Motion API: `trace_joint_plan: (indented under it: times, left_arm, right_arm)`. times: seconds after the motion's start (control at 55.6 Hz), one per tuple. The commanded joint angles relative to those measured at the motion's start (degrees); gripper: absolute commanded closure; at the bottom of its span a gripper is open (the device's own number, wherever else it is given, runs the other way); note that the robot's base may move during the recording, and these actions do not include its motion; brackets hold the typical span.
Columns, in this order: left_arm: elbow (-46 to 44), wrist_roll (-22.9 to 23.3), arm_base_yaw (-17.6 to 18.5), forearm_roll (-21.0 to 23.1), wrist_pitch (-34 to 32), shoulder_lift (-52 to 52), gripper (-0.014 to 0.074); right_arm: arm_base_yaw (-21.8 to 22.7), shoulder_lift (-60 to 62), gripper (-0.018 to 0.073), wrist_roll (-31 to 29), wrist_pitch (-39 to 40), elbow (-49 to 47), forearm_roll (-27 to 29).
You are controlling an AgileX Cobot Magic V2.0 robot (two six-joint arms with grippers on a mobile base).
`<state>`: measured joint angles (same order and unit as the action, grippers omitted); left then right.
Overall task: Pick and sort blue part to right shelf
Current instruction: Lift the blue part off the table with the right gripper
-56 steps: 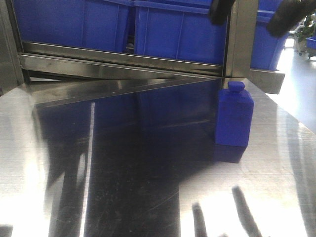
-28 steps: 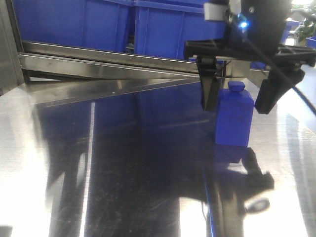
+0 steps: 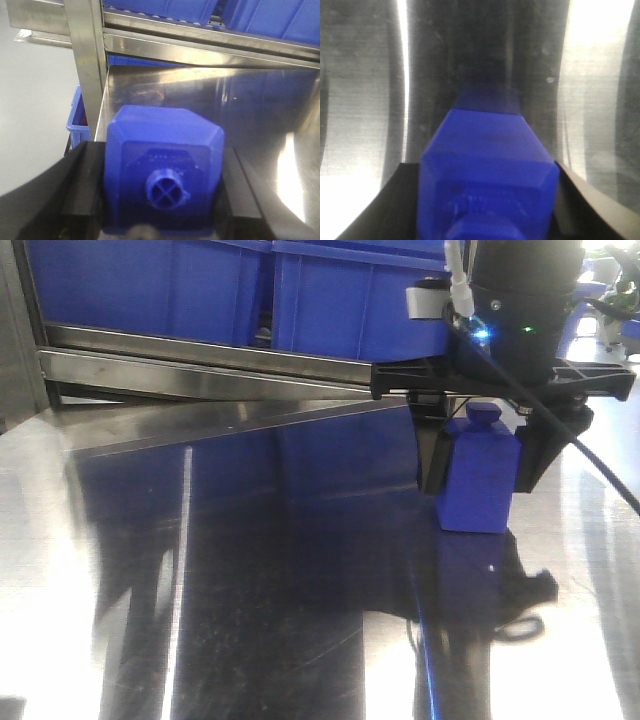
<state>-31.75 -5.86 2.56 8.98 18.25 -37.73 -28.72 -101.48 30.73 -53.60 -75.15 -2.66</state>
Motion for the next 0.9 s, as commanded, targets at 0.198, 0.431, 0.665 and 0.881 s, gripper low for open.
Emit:
trace_joint_plan:
  times: [0.198,0.431,0.665,0.881]
  left_arm:
    - [-1.7,0.4,0.3,0.7,-5.1,0.2,0.0367]
    - [-1.7,0.4,0.3,1.3,-4.4,0.2,0.0367]
    - [-1.7,0.4,0.3,2.1,-4.3,0.2,0.0367]
    - [-1.7,0.4,0.3,2.1,-3.8,0.4,0.0367]
  right_arm:
    - [0.2,11.1,0.0395,-2.7,2.1,-1.4,-8.8]
    - [4.6,21.4,0.0395,-3.8,3.3,6.3,-13.2]
    - [9.8,33.5,0.0395,-11.1,7.6,17.7,-13.2]
    - [9.9,47.0,0.0395,-13.2,14.8,28.5,-13.5]
